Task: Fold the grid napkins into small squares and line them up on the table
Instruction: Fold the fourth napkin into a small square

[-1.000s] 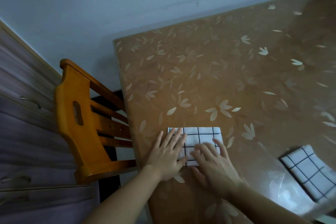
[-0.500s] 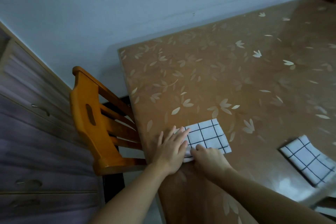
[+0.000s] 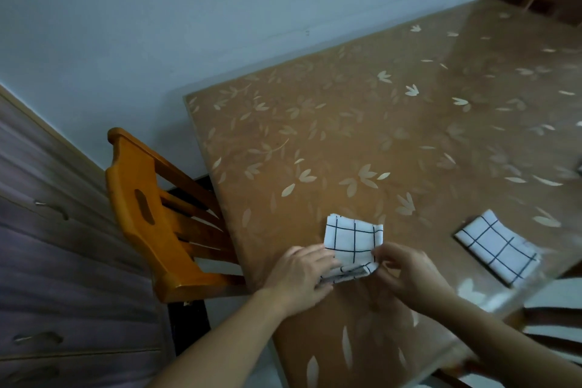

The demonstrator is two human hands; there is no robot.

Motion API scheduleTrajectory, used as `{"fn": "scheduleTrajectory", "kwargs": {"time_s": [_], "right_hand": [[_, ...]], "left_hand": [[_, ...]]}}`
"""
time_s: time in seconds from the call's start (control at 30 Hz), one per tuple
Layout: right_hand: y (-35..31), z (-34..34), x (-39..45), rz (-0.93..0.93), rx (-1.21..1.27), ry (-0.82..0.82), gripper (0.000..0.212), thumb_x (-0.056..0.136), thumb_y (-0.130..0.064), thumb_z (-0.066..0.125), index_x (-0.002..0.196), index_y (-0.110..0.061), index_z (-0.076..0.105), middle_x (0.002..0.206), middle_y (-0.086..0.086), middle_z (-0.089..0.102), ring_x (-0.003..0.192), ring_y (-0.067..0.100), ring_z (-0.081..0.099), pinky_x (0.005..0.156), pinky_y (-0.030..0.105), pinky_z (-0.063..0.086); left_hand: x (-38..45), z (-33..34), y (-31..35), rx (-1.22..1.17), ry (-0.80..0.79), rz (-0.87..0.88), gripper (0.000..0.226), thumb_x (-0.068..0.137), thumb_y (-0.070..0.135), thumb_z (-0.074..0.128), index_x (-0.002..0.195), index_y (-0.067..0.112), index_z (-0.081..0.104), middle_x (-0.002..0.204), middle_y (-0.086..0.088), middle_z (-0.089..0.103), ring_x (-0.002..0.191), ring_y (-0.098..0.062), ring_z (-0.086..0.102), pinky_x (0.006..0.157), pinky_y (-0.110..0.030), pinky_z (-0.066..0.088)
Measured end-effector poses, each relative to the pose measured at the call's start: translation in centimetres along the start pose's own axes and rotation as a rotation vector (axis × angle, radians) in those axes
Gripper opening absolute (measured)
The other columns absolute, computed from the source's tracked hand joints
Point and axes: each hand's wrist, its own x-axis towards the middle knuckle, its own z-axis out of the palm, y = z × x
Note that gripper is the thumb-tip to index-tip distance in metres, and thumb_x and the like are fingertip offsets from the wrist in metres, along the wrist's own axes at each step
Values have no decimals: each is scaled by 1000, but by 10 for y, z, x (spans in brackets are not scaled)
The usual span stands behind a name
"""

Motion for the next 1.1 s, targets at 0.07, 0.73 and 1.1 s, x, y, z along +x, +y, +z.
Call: {"fn": "scheduleTrajectory", "kwargs": {"time_s": [0.07,0.73,1.1], "right_hand": [[1,0,-6,41,-27,-44,24,84,-37,62,106,-31,58,110,-19,57,85,4,62,74,25,55],[22,2,-7,419,608,-58,10,93,-15,62,91,-15,71,73,1,74,63,15,70,52,22,51],[36,1,8,566,544,-48,17,93,-22,60,82,-12,68,66,4,73,65,17,70,59,30,56]], "left_hand": [[7,3,6,-34,57,4,27,89,26,54,114,26,65,120,8,63,122,-13,51,102,-36,37],[38,7,13,-521,-82,-462,61,79,32,73,134,38,45,105,10,70,91,-9,66,73,-35,60],[42,-1,12,-650,-110,-531,85,81,33,75,145,48,21,101,13,65,91,-8,62,56,-34,61]]}}
